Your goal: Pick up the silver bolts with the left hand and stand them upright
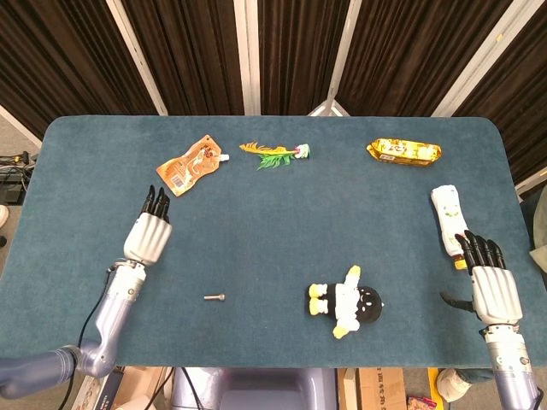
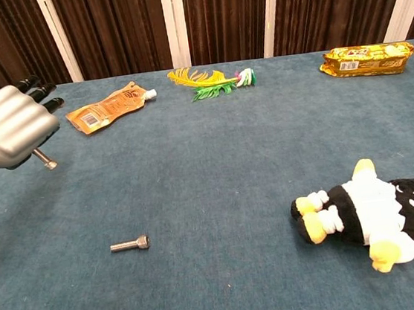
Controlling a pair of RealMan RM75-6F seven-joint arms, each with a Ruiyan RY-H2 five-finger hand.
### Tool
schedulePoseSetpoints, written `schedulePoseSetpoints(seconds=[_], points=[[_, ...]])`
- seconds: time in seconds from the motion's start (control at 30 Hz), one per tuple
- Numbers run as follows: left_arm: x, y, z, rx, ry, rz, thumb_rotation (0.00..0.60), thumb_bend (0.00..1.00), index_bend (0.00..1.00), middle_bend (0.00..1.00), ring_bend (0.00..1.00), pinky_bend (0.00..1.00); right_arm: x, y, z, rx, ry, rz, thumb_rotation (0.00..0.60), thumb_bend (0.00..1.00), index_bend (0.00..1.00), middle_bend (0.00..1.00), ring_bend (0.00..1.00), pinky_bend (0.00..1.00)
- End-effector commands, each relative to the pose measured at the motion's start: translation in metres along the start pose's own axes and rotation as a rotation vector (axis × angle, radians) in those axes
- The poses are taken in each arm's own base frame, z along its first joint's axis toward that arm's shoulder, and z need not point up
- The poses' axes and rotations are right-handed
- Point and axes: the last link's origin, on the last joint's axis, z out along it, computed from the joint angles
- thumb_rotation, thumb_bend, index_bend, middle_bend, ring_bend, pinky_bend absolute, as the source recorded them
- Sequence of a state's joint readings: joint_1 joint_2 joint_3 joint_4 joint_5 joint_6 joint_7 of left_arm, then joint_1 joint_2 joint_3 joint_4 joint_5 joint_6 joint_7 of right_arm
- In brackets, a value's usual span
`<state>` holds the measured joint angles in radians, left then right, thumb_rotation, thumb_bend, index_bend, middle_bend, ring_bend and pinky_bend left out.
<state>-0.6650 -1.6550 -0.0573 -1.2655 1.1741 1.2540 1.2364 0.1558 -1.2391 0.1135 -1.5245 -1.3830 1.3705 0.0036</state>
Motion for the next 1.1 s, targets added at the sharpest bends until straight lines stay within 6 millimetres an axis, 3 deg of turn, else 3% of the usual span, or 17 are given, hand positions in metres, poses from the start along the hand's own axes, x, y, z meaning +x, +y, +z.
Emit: schedulePoseSetpoints(seconds=[0.03,0.5,1.1], points=[[0.0,0.004,0.003,-0.005,-0.002,0.026,0.6,0.53,0.57,0.11,0.0,0.0,0.0,0.0,0.0,0.001,0.001,0.002,0.6,0.05,0.09,0.07,0.02,0.0],[0.004,0.022,0.015,-0.005,0.041,0.109,0.6,0.53,0.55,0.11,0.0,0.0,0.0,0.001,0.001,-0.002,0.005,0.0,0.6,0.05,0.09,0.07,0.02,0.0],[0.004,0.032,0.02,-0.002,0.024,0.117,0.6,0.53,0.53,0.11,0.0,0.0,0.0,0.001,0.001,-0.001,0.006,0.002,0.6,0.05,0.09,0.07,0.02,0.0]])
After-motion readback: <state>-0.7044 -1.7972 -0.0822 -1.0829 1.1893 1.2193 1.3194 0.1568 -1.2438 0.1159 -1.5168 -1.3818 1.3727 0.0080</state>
